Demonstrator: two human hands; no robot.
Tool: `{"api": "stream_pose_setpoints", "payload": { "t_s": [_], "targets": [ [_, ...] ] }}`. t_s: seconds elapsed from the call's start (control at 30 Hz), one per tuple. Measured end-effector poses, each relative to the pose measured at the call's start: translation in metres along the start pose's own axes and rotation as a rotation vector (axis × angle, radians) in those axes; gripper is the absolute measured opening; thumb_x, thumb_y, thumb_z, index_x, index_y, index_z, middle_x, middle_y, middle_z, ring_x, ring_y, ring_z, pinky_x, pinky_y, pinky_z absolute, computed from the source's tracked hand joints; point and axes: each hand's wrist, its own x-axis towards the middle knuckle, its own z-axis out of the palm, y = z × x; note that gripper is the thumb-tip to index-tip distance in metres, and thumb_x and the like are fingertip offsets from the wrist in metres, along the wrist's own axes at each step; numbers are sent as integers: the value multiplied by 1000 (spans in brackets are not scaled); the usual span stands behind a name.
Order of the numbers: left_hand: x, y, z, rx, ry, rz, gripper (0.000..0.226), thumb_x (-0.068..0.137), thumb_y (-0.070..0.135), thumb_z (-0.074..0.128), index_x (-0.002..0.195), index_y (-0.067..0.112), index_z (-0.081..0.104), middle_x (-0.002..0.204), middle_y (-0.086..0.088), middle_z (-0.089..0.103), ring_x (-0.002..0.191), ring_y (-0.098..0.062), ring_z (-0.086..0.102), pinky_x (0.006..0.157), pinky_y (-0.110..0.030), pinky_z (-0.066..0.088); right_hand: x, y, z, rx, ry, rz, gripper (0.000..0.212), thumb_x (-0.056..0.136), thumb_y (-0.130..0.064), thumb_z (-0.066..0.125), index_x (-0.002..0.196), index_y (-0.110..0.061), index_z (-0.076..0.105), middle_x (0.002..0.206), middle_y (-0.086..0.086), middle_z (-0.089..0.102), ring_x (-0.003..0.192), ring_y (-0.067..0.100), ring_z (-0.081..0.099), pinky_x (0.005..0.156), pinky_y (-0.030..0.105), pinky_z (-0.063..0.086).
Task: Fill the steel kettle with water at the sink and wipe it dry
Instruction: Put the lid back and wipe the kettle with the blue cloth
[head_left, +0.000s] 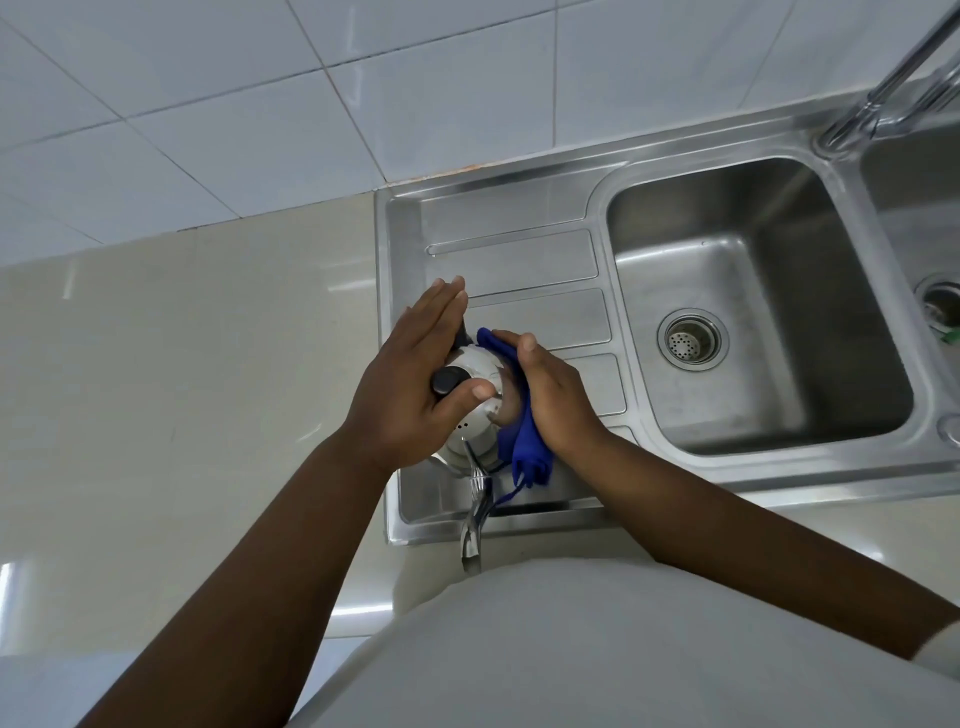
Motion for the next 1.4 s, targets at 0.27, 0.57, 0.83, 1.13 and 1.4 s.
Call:
{"api": "stream_pose_setpoints", "payload": {
  "t_s": [0.27,0.57,0.83,1.13,1.4],
  "targets": [
    [0,1,0,15,22,-23,91,89,76,27,152,9,29,160,-3,27,151,-15,15,117,-52,30,-24,-33,19,82,85,175,52,97,-67,22,94,-37,64,110,-2,70,107,18,65,104,47,48],
    [0,0,3,13,62,-21,93,90,76,23,151,7,31,160,-5,27,151,-18,17,117,-50,31,-36,-9,8,-28,-29,-62,58,97,-60,26,151,-40,31,156,-14,38,141,6,39,120,41,32],
    [-1,-2,6,31,82,-41,89,91,75,24,151,9,33,160,-1,27,150,-14,18,118,-43,31,-20,-30,16,220,11,350,74,75,-88,25,112,-39,67,109,0,74,105,21,69,104,48,50],
    [0,1,11,38,108,-94,94,89,77,20,150,8,33,160,-3,27,150,-14,16,119,-26,21,-41,-20,11,54,-19,-72,58,96,-59,25,150,-39,33,159,-15,32,145,2,32,121,33,27],
    [-1,4,12,39,129,-125,94,88,79,20,151,11,32,160,1,26,150,-11,15,117,-25,22,-18,-40,11,156,20,334,53,100,-65,24,105,-30,63,98,1,70,96,20,67,102,48,51]
  ]
}}
